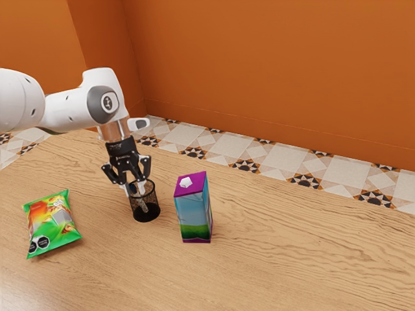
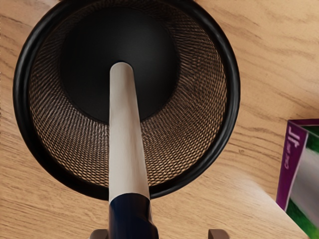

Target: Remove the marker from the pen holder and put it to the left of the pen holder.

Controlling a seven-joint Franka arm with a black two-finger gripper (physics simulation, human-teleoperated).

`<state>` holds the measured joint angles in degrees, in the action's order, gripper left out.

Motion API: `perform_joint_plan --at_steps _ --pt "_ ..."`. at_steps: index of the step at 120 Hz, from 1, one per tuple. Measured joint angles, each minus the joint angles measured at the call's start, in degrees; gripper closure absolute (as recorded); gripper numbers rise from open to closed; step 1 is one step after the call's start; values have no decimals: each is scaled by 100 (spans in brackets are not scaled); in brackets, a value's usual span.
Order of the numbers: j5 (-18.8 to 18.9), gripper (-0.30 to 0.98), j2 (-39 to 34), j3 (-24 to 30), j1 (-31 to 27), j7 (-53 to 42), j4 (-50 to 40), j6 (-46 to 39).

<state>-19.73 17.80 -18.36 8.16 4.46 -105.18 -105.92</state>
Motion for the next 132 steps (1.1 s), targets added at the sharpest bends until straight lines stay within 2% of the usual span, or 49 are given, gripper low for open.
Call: perform_joint_plan --at_steps 39,78,97,111,132 --pt "31 50 104 -6 -13 -9 93 -217" --pt "60 70 151 -10 -8 5 73 -310" --pt "98 75 134 -9 9 29 78 -327" --pt "201 77 -38 -14 22 58 89 -327" --pt "631 78 -609 -16 30 174 101 -223"
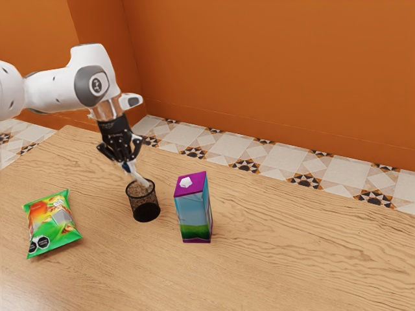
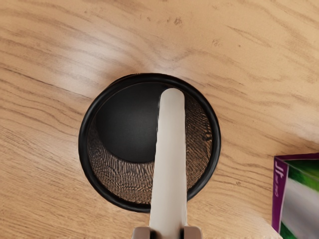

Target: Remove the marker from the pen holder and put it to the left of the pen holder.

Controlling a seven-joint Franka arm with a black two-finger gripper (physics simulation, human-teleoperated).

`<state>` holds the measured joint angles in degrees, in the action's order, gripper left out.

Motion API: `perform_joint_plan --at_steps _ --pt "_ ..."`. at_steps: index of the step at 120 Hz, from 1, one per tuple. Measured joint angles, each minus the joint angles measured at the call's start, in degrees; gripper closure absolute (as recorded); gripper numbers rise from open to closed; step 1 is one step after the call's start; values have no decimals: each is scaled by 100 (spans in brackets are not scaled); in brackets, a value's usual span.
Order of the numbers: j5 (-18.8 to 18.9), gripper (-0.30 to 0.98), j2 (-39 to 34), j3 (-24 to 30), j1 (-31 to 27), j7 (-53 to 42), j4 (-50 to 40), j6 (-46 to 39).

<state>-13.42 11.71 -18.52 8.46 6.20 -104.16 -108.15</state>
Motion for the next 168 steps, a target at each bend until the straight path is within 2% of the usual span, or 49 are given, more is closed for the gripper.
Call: perform_joint_plan --at_steps 17,34,47,68,84,105,134,168 --pt "433 79 -521 1 -39 140 9 229" --pt "1181 79 -566 -148 -60 384 260 552" --pt "1854 79 -20 -259 -111 591 677 675" --pt "2713 79 1112 -348 -72 952 1242 451" --pt "3322 79 1561 -380 -61 1325 1407 377" --pt "3588 79 1834 -507 -167 1747 1395 337" --pt "3650 79 2040 -552 -243 2155 1396 274" --pt "3684 79 2251 -528 -220 2426 1370 -568"
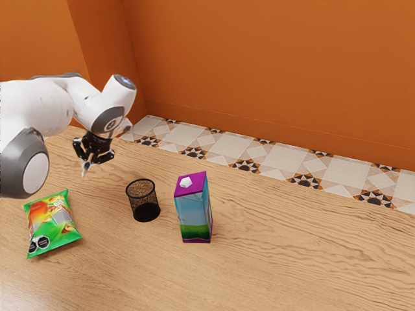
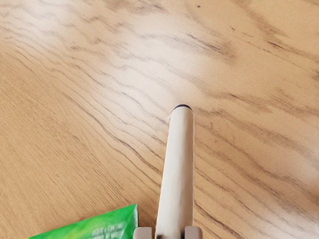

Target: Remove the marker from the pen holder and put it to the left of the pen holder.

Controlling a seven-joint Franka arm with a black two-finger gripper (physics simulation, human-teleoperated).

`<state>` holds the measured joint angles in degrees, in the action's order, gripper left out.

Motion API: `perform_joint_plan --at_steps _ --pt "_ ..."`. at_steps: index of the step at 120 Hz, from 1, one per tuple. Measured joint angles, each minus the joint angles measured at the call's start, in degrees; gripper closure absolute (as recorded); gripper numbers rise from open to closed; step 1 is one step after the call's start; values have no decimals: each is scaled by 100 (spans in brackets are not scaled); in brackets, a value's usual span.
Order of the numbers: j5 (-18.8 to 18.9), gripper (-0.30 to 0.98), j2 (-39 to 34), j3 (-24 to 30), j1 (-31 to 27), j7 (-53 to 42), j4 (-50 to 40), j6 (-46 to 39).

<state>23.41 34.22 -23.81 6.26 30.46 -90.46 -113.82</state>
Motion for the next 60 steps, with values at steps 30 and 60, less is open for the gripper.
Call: perform_joint_plan --at_steps 30,60 --pt "-68 49 101 0 0 63 -8 -467" --pt "-457 17 32 0 -12 50 0 -607"
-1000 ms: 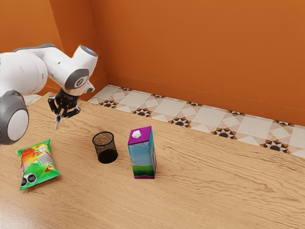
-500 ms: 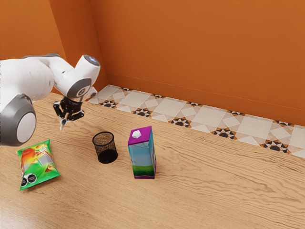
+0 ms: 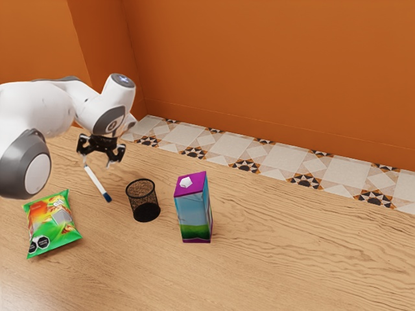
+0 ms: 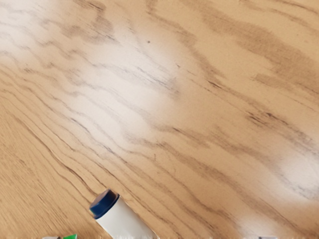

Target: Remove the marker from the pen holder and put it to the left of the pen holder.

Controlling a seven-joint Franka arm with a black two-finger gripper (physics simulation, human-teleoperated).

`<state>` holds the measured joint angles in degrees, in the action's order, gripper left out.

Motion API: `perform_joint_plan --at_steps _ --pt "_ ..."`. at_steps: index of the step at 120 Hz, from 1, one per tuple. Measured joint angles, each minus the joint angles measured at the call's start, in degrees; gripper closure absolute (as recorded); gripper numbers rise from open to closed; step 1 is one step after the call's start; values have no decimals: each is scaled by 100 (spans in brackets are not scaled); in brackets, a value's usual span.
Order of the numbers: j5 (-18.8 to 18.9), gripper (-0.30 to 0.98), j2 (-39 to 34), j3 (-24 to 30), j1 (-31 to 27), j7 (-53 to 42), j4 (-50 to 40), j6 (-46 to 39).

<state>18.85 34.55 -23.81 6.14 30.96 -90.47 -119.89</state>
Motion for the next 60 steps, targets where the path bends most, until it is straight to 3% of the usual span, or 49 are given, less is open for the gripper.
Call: perform_joint_plan --at_steps 17,39,60 --pt "-255 10 -373 0 25 -74 -64 5" --pt "-1814 6 -1819 -57 187 -861 -95 794" --pt "-2418 4 -2129 -28 346 -1596 62 1534"
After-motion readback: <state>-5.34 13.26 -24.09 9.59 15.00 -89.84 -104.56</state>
